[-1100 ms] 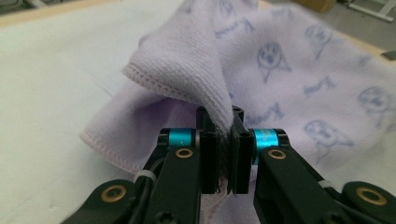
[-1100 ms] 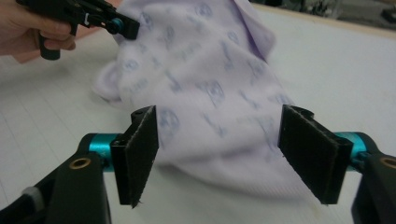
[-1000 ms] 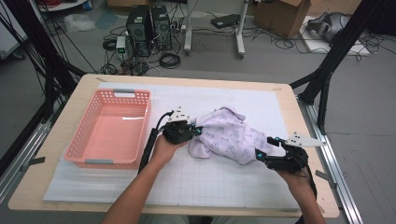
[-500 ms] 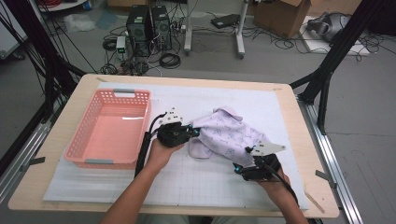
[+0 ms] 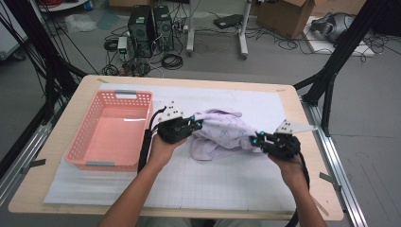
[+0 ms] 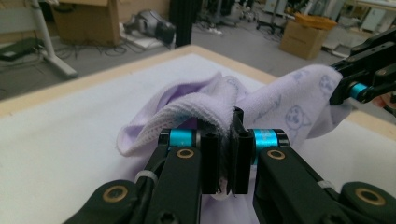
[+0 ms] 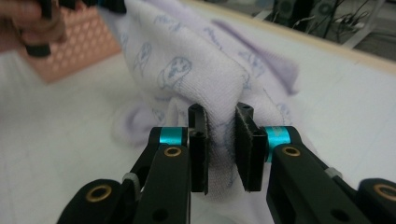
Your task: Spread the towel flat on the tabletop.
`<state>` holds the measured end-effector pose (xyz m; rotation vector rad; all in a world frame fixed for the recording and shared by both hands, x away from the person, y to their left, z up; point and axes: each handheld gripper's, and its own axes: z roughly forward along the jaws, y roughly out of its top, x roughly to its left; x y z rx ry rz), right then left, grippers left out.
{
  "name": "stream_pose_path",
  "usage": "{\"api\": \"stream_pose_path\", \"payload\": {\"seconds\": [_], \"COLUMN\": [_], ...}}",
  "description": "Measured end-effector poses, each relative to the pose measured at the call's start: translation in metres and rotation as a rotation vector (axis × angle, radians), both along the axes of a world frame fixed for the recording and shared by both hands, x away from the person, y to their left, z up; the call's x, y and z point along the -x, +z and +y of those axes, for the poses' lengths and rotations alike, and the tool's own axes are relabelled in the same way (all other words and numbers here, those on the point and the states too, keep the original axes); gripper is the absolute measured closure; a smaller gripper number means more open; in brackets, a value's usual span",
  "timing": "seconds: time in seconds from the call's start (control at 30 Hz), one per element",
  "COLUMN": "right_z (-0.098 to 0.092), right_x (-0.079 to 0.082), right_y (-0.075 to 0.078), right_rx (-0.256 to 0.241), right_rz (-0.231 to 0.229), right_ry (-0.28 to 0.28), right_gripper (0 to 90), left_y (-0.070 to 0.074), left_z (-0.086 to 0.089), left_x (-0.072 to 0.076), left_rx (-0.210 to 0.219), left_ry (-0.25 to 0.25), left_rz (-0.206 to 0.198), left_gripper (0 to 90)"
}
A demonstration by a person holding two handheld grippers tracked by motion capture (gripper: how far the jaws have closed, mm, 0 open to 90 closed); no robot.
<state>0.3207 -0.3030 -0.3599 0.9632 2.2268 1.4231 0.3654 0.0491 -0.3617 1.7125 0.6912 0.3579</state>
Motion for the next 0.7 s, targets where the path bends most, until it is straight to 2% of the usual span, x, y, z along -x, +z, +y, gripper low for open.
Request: {"api": "stream_pose_path", "payload": {"seconds": [0.1,0.2,0.27,0.3,0.4,0.47,0.53,0.6,0.7], "right_z": [-0.005,-0.007,-0.009,-0.011,-0.019,-0.026,-0.031,-0.036,-0.043], "right_x": [-0.022,-0.046,-0.060,-0.067,-0.084,-0.094,-0.100,-0.106,-0.109], "right_y": [0.012,0.014,0.010,0.008,-0.001,-0.008,-0.013,-0.017,-0.023], "right_rx": [-0.019,-0.026,-0.025,-0.028,-0.044,-0.051,-0.048,-0.054,-0.025], "right_rz": [-0.007,0.016,0.030,0.036,0.062,0.090,0.100,0.112,0.141], "right_ry": [-0.050,-0.108,-0.148,-0.171,-0.247,-0.301,-0.338,-0.395,-0.460], "right_gripper": [77.3,77.3,77.3,77.3,77.4,77.4,77.3,77.3,75.7], "left_y": [0.000,-0.003,-0.007,-0.009,-0.015,-0.021,-0.027,-0.034,-0.045], "left_z": [-0.010,-0.020,-0.025,-0.026,-0.026,-0.025,-0.025,-0.024,-0.022], "left_x": [-0.018,-0.031,-0.036,-0.038,-0.039,-0.037,-0.037,-0.035,-0.033], "left_rx": [-0.005,-0.033,-0.038,-0.036,-0.055,-0.056,-0.086,-0.101,-0.121], "left_ry": [0.032,0.070,0.097,0.102,0.087,0.072,0.043,0.032,0.012], "left_rz": [0.021,0.042,0.073,0.086,0.110,0.115,0.145,0.143,0.165], "left_gripper": [85.3,81.7,64.8,59.5,49.9,48.8,47.8,47.6,48.3]}}
